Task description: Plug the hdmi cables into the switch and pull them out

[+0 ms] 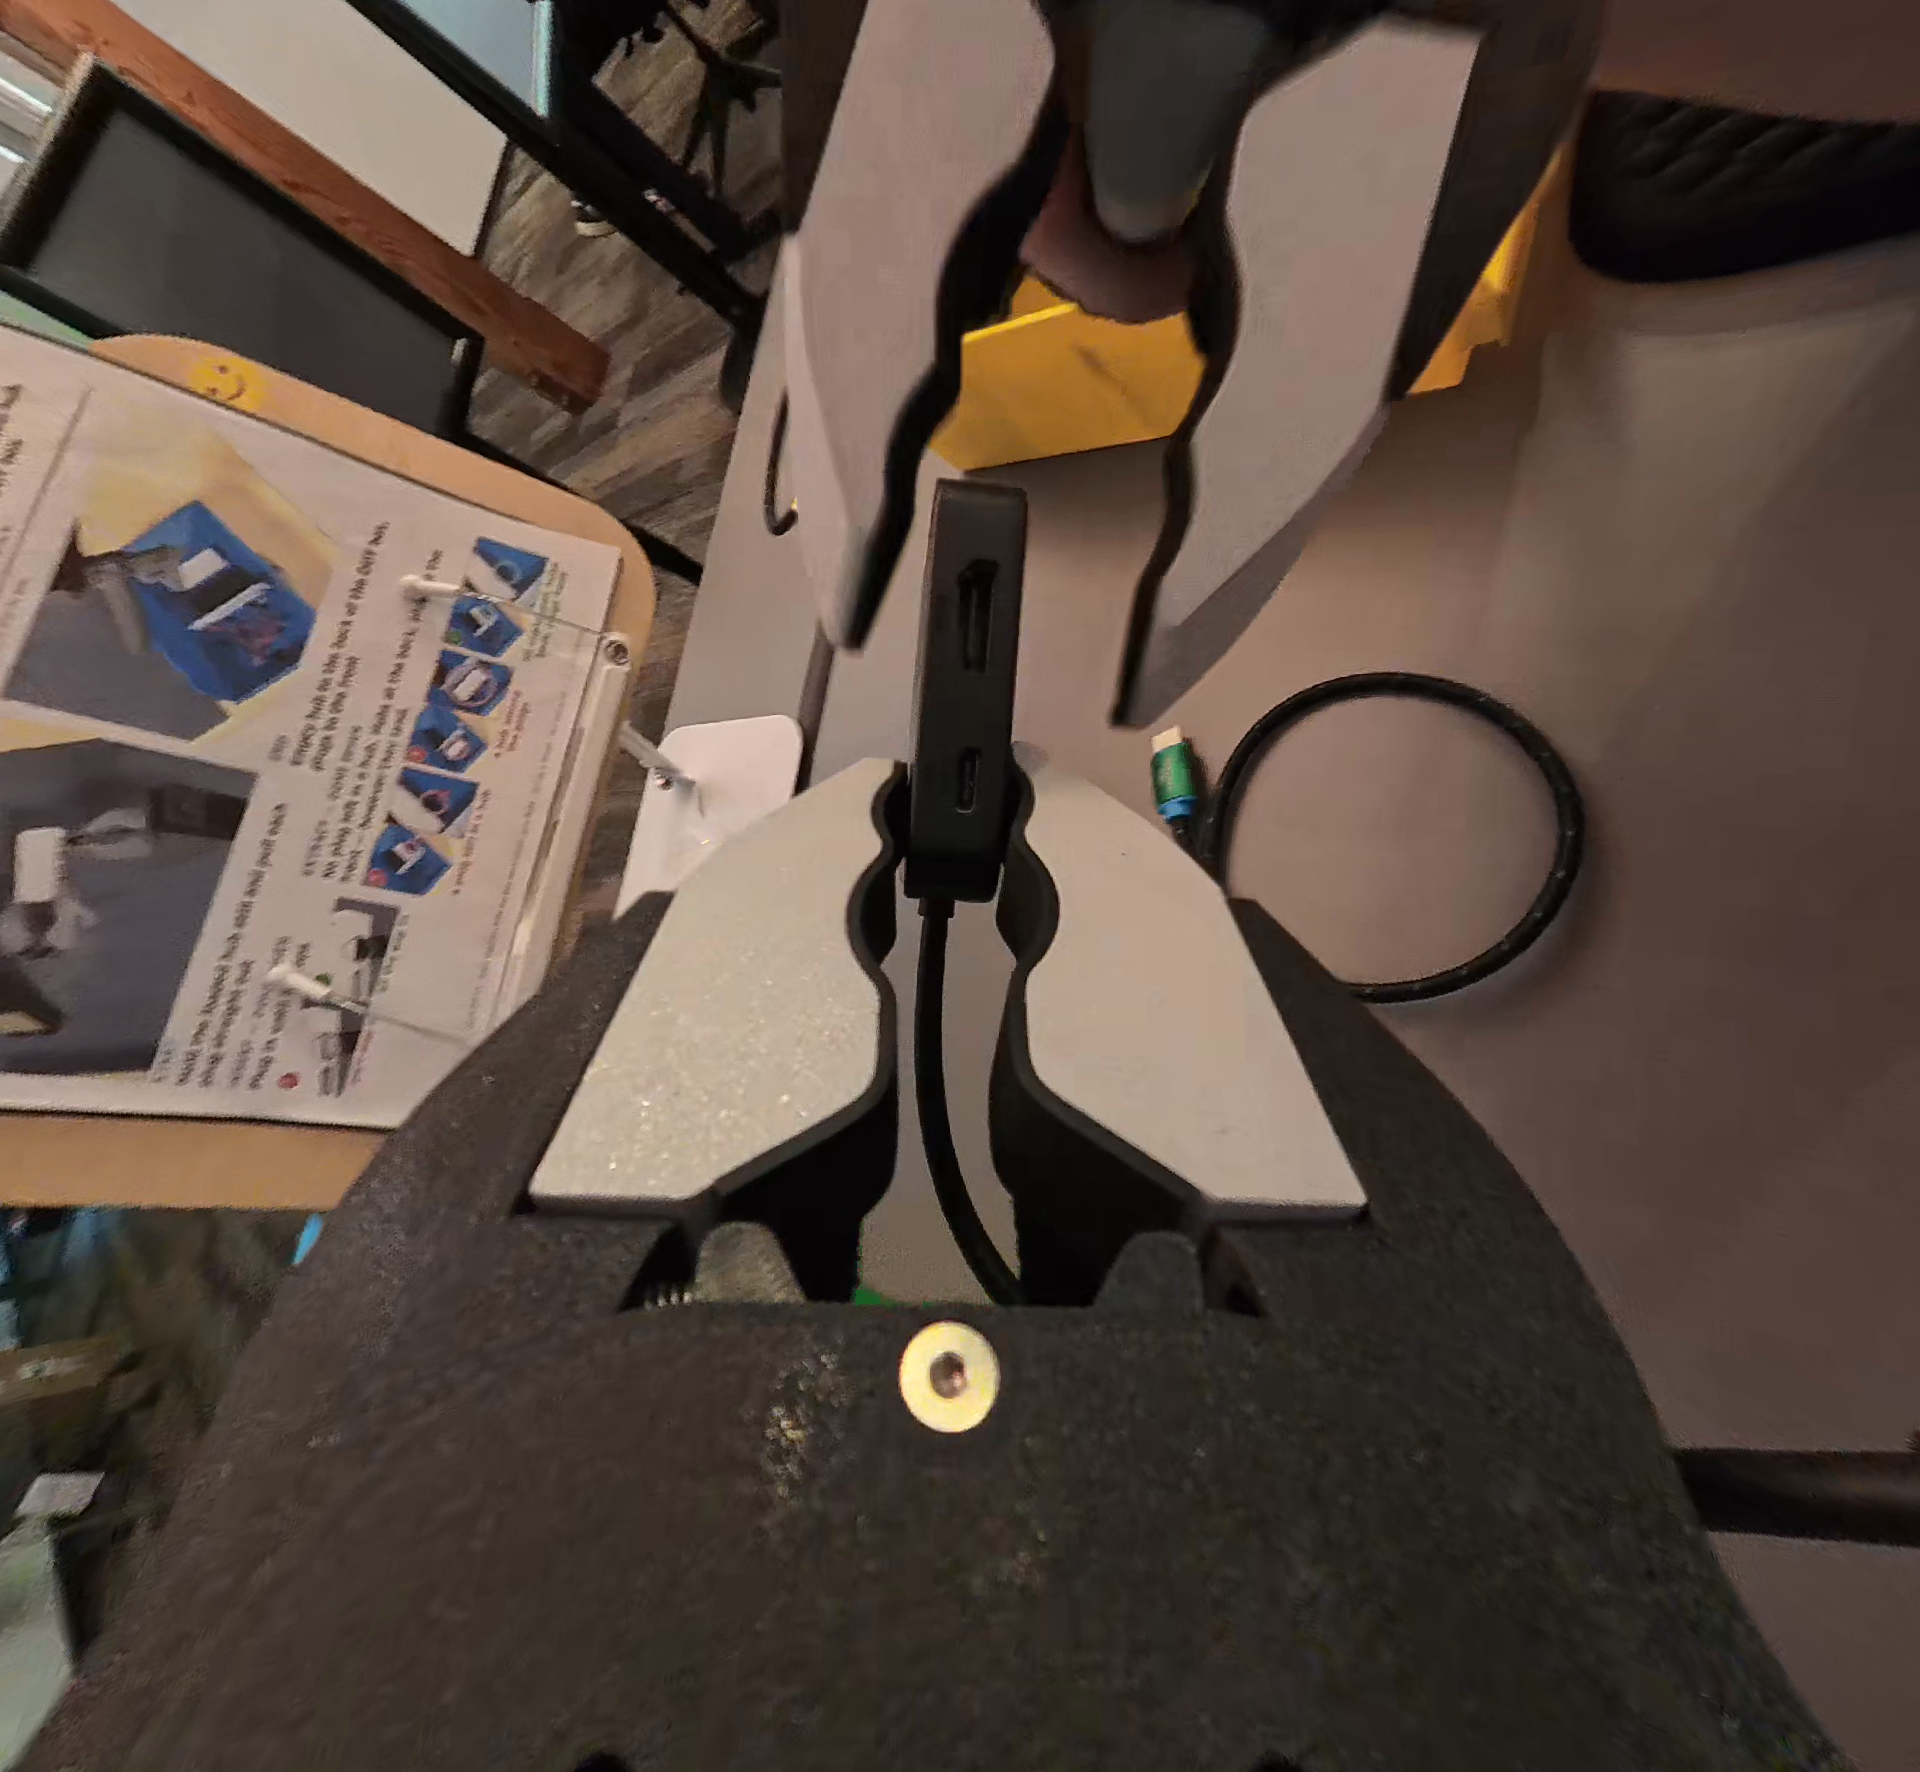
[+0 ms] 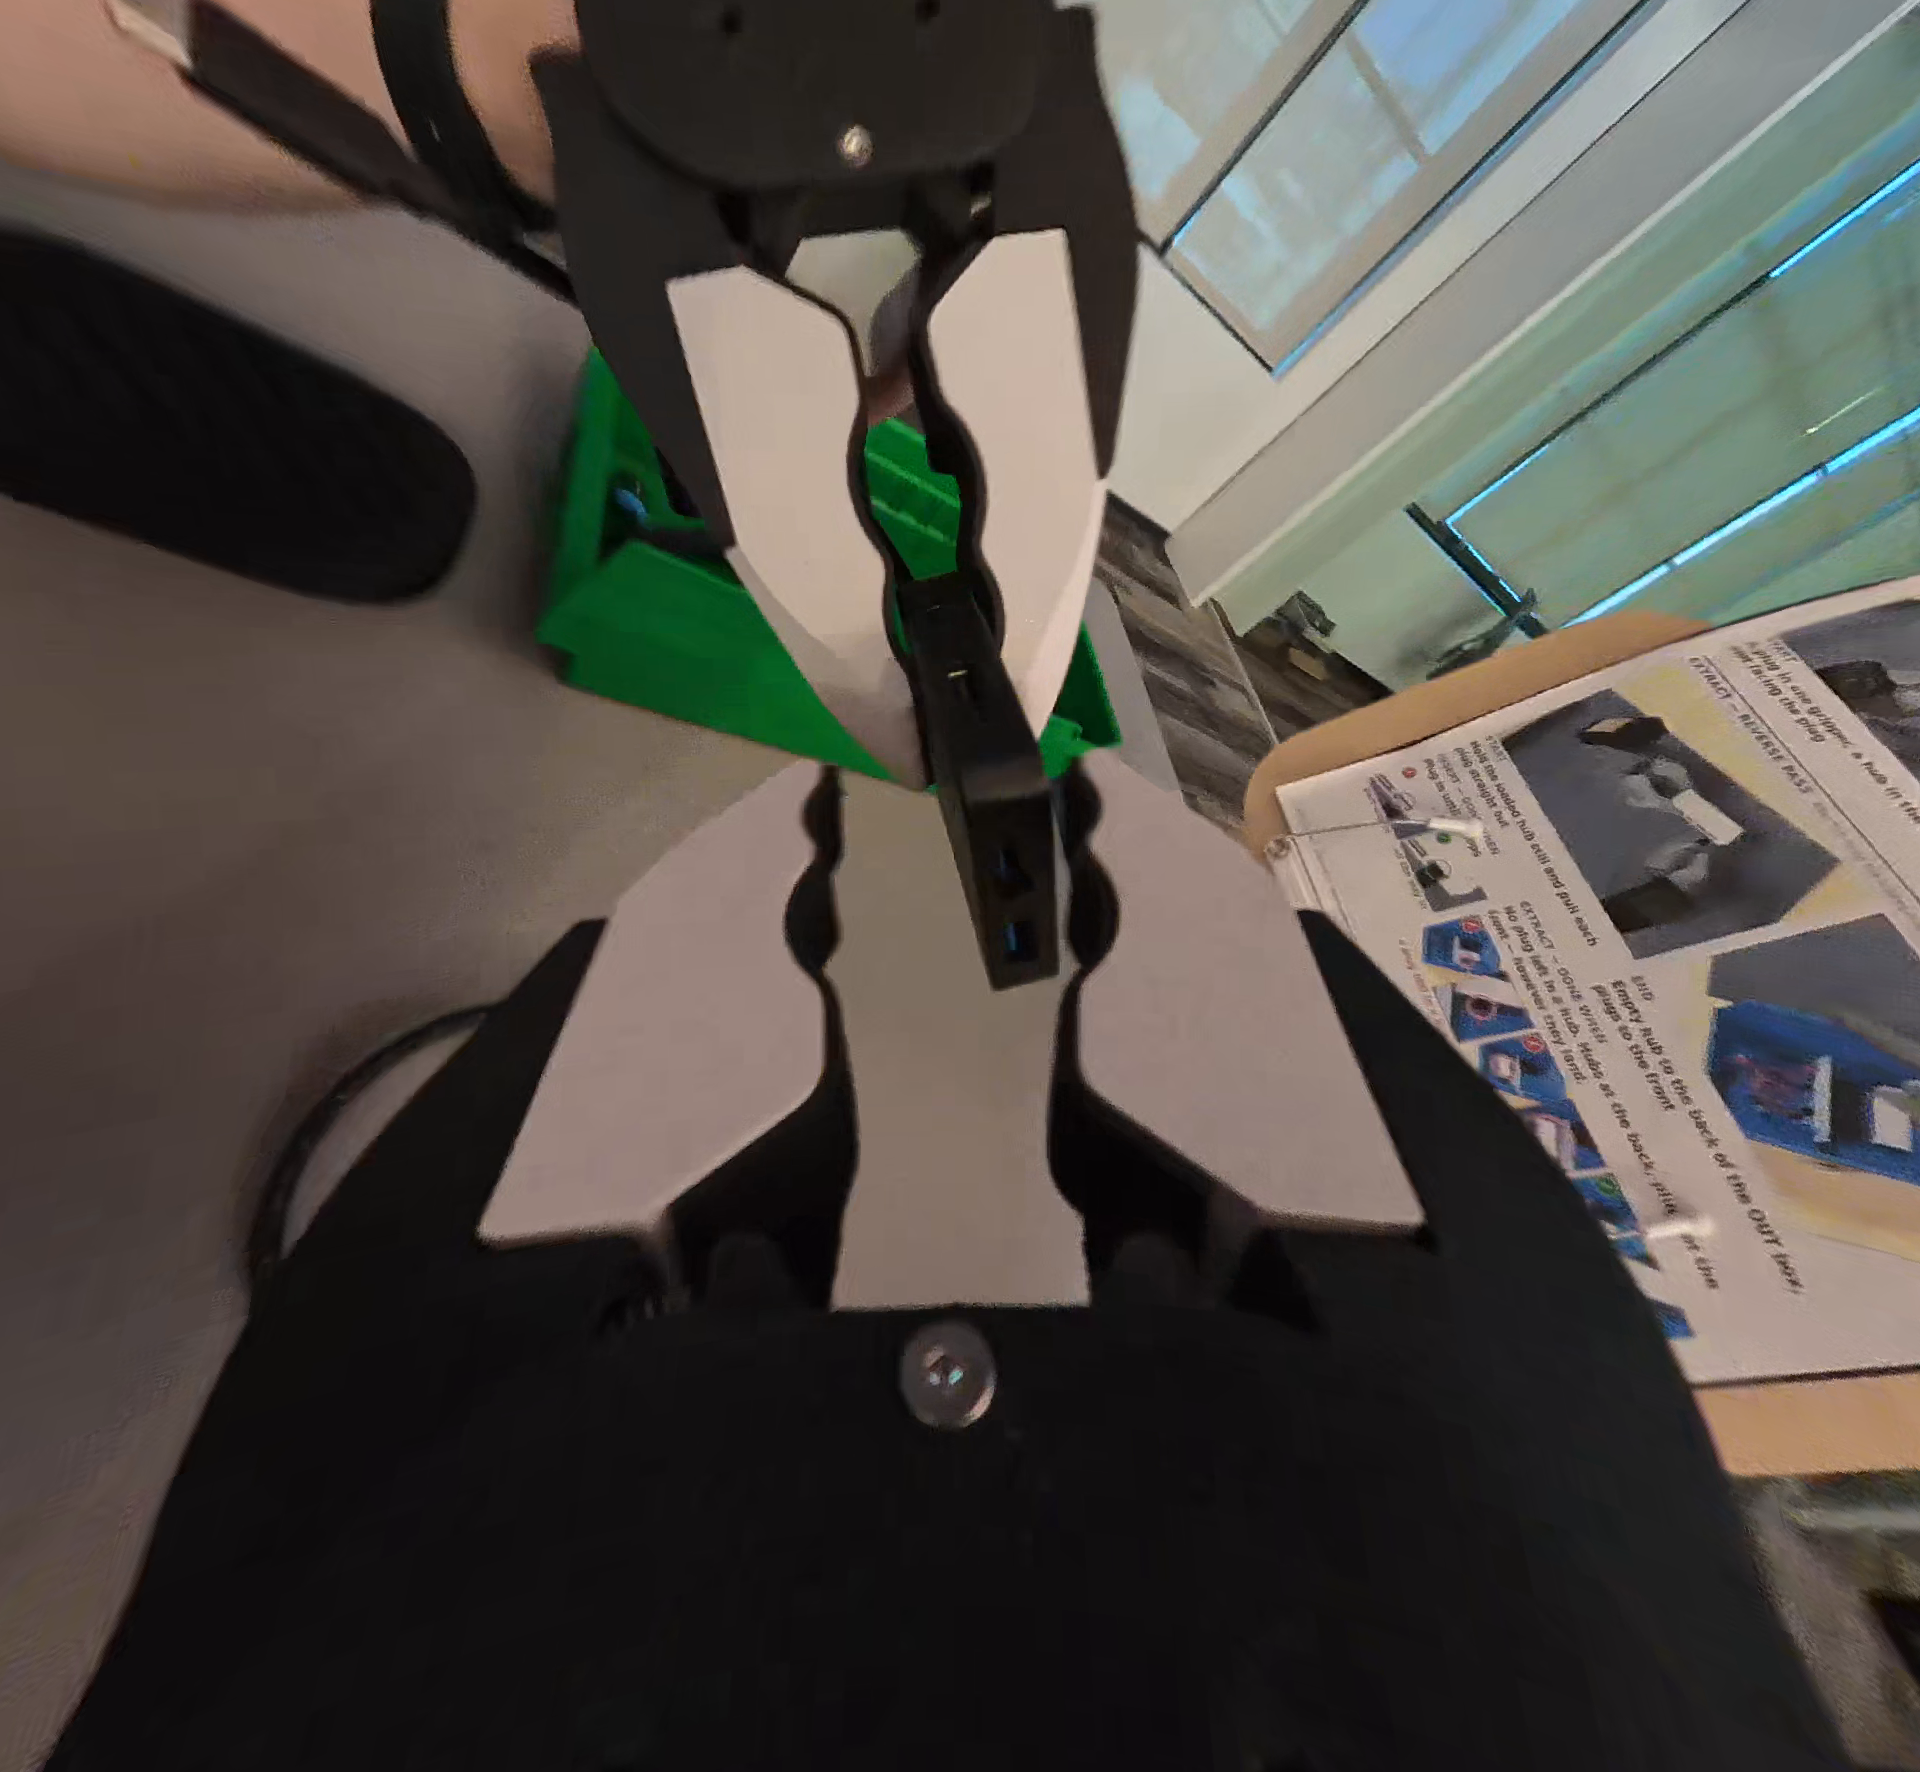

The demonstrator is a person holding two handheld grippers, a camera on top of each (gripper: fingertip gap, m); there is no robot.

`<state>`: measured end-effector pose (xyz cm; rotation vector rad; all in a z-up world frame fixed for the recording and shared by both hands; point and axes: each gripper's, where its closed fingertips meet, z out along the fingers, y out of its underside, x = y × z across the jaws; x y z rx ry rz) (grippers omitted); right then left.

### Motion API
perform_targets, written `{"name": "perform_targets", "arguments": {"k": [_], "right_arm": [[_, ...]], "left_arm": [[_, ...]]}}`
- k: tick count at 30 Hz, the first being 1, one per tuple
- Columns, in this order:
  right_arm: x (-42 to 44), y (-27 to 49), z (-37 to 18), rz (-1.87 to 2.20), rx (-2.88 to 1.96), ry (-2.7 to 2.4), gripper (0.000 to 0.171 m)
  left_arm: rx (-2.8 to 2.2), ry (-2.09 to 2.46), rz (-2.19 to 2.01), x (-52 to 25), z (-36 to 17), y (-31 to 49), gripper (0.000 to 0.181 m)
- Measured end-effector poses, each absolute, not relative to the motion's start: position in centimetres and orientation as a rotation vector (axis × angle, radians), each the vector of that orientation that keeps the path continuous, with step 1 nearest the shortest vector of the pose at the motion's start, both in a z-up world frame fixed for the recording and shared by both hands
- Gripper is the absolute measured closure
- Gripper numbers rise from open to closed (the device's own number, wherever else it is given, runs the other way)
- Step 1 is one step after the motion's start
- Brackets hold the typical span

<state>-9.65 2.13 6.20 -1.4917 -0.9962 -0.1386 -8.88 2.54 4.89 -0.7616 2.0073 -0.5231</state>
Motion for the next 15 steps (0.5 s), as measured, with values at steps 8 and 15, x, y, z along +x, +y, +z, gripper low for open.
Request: {"name": "perform_targets", "arguments": {"k": [8,15], "right_arm": [[-7.7,1.0,7.0,-0.201,-1.454,-1.025,0.157],[-5.8,-2.7,11.0,-0.071,-1.288,-0.982,0.157]], "left_arm": [[-0.911,1.820,-0.806,-9.4,9.3,3.8,0.116],[-0.865,1.352,-1.112,-12.7,15.1,8.1,0.162]]}}
